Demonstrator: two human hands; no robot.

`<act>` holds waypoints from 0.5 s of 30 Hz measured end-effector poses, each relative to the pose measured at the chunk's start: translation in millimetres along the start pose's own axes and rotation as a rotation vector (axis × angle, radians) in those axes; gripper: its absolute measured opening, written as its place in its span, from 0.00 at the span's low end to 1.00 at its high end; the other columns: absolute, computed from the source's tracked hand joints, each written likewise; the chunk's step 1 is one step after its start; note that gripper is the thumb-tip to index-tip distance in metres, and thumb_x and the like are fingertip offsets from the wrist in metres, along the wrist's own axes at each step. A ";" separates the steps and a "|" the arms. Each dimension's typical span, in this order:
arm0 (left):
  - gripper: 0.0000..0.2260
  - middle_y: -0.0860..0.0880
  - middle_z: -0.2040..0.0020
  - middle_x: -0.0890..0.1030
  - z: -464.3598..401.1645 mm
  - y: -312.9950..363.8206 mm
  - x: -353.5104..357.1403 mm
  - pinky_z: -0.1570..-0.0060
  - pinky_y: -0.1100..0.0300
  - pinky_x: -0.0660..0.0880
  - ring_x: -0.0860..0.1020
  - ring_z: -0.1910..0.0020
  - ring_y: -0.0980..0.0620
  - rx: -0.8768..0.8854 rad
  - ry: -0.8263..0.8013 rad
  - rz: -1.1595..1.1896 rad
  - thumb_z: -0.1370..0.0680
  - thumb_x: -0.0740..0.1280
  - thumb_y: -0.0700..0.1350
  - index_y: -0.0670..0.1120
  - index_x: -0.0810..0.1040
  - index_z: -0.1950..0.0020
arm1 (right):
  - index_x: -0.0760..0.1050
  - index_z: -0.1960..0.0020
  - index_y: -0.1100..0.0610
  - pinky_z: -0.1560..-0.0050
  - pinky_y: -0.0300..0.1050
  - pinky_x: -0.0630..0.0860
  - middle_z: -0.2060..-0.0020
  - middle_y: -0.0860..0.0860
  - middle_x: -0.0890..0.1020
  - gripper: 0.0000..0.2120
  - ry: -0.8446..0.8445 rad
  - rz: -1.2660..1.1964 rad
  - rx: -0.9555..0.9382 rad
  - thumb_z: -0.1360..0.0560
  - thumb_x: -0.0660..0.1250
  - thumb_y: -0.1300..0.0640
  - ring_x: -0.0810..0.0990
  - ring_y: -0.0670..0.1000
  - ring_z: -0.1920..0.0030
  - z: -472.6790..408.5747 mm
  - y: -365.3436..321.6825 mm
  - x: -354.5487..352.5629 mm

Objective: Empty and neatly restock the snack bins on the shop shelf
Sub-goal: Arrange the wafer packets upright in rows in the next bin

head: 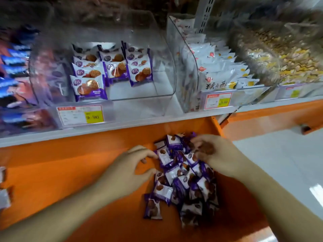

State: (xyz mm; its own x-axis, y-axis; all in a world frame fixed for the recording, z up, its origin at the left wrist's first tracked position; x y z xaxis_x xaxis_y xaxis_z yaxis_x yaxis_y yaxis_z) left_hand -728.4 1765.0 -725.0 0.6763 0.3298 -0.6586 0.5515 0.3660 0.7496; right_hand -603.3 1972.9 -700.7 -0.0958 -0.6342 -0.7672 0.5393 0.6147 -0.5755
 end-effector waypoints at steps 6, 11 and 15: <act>0.28 0.58 0.24 0.67 -61.7 -78.8 101.0 0.28 0.61 0.63 0.66 0.25 0.55 -0.170 -0.037 -0.028 0.21 0.73 0.52 0.59 0.68 0.22 | 0.67 0.21 0.44 0.33 0.46 0.73 0.36 0.55 0.76 0.30 -0.057 0.295 0.173 0.21 0.70 0.52 0.77 0.58 0.34 -36.2 92.6 62.8; 0.35 0.58 0.21 0.64 -103.7 -112.9 143.8 0.27 0.59 0.62 0.64 0.23 0.54 -0.213 -0.031 0.008 0.25 0.77 0.52 0.58 0.67 0.20 | 0.60 0.20 0.37 0.27 0.56 0.72 0.27 0.50 0.72 0.34 -0.060 0.502 0.277 0.22 0.70 0.42 0.68 0.57 0.27 -55.4 118.2 82.8; 0.38 0.58 0.23 0.69 -111.9 -129.6 165.8 0.30 0.59 0.69 0.69 0.26 0.53 -0.268 -0.066 -0.044 0.29 0.81 0.47 0.58 0.68 0.22 | 0.61 0.21 0.38 0.25 0.54 0.67 0.29 0.48 0.73 0.37 -0.013 0.576 0.313 0.25 0.74 0.42 0.65 0.55 0.28 -58.2 121.0 84.6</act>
State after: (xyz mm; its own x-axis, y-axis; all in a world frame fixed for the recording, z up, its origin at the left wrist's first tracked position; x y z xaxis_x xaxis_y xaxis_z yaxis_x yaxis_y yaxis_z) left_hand -742.4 1869.7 -938.7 0.6898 0.2549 -0.6776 0.4379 0.5985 0.6709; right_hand -594.8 2020.9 -851.7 0.2904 -0.2515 -0.9233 0.7197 0.6932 0.0375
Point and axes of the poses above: each hand's wrist, its own z-axis away from the middle knuckle, its own x-axis out of the palm, y = z × x, the point moved 10 cm from there along -z, towards the middle knuckle
